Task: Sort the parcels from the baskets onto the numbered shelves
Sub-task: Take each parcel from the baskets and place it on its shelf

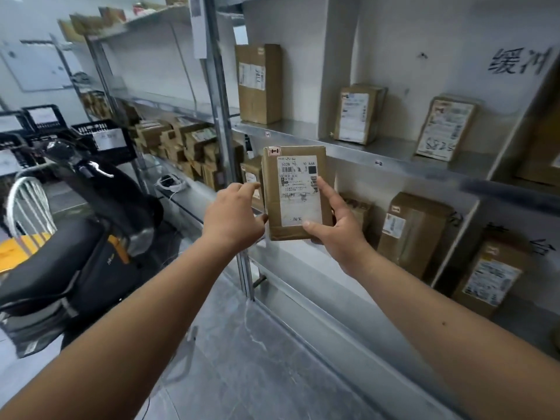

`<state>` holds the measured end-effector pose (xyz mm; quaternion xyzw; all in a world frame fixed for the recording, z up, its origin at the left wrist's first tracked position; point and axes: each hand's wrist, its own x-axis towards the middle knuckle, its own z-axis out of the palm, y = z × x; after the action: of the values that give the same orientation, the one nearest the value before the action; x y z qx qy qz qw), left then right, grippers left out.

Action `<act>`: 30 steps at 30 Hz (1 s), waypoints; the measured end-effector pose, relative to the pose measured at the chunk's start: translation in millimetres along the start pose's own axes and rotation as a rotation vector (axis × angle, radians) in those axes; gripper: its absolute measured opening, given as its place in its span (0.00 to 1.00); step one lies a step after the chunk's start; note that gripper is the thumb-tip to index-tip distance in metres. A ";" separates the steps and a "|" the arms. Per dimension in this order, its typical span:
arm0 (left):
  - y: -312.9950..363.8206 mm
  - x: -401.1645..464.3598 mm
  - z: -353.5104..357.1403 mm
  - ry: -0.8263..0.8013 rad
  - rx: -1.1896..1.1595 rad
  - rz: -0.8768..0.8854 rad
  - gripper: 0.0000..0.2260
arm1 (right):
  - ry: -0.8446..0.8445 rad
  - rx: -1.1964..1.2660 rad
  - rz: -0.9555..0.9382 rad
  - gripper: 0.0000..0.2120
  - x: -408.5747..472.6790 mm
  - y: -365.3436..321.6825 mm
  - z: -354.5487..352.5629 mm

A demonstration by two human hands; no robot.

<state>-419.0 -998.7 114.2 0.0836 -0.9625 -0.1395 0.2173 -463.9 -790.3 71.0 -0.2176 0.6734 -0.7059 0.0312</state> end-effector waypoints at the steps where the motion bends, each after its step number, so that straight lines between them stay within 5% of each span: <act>1: -8.0 16.5 1.5 0.006 0.016 0.004 0.32 | -0.011 -0.020 -0.010 0.41 18.0 2.6 2.2; 20: -75.1 307.1 53.4 0.030 -0.086 0.101 0.28 | 0.054 -0.504 -0.183 0.41 293.7 10.7 0.8; 30: -90.8 420.6 77.4 0.051 -0.246 0.293 0.27 | 0.230 -0.493 -0.209 0.40 367.6 9.7 21.7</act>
<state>-819.1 -1159.9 185.5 -0.0812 -0.9342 -0.2208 0.2682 -790.8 -935.4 159.1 -0.2051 0.7977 -0.5404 -0.1722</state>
